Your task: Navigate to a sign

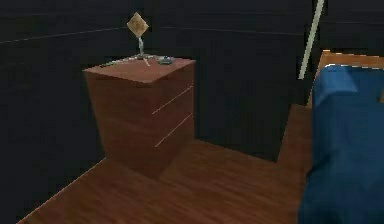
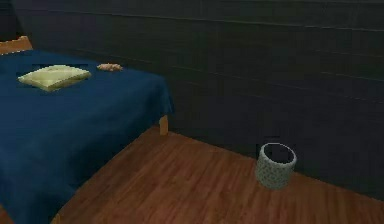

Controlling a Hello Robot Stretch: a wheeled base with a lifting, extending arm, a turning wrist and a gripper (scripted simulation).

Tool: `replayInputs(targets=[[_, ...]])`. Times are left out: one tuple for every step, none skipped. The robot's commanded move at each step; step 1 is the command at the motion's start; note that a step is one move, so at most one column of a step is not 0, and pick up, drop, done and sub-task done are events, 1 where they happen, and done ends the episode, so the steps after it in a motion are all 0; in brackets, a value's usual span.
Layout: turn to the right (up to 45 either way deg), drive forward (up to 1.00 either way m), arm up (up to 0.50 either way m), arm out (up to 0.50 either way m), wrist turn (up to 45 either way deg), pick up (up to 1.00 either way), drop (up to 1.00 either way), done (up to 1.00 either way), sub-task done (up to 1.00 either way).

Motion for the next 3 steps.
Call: replayInputs(targets=[[0.0, 0.95, 0.0, 0.0, 0.0, 0.0, 0.0, 0.0, 0.0], [-21.0, 0.0, 0.0, 0.0, 0.0, 0.0, 0.0, 0.0, 0.0], [0.0, 0.0, 0.0, 0.0, 0.0, 0.0, 0.0, 1.0, 0.0]])
